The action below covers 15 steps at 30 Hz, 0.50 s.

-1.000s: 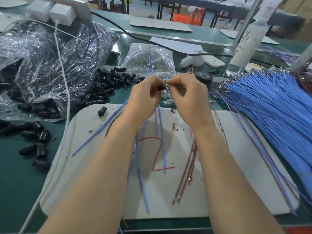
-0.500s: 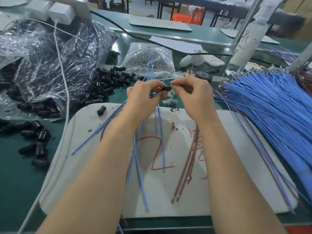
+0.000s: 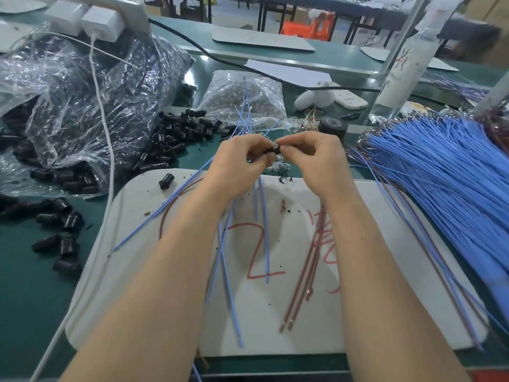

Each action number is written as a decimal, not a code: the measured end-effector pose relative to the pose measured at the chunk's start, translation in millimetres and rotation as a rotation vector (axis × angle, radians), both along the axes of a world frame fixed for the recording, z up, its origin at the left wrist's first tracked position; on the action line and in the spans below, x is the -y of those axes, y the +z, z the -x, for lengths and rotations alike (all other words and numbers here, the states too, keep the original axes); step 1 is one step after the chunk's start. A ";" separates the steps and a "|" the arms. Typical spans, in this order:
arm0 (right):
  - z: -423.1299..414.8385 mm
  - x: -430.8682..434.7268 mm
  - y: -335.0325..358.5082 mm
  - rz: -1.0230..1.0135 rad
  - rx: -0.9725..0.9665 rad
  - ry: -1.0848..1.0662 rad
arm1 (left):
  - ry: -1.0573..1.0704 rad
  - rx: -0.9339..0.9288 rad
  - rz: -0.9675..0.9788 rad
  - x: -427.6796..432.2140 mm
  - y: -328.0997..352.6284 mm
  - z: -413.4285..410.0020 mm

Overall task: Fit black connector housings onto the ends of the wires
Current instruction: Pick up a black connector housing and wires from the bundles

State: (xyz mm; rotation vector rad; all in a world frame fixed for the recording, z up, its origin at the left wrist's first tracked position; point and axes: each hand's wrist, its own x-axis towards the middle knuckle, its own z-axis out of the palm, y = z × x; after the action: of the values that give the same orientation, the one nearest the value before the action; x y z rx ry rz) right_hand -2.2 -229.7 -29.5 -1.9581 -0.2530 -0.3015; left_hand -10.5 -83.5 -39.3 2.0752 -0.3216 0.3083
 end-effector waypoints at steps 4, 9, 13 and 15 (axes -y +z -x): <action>-0.5 -2.6 -2.6 -0.309 -0.145 0.014 | -0.006 -0.015 0.024 -0.1 -0.6 -1.9; -2.7 -3.6 -6.8 -0.476 -0.268 0.015 | -0.006 -0.036 0.015 0.0 -1.7 -1.9; -2.9 -8.5 -12.7 -0.453 -0.288 0.019 | 0.015 -0.039 -0.022 -1.2 -3.5 -3.7; -3.0 -11.6 -14.5 -0.461 -0.297 0.024 | 0.032 -0.031 -0.043 -2.3 -3.4 -4.5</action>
State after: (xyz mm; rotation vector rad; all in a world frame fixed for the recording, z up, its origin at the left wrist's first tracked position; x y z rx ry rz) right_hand 0.7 -218.2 -44.0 -1.5159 -0.0093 -0.0419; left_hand -5.9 -81.2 -42.7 2.1271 -0.2792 0.2907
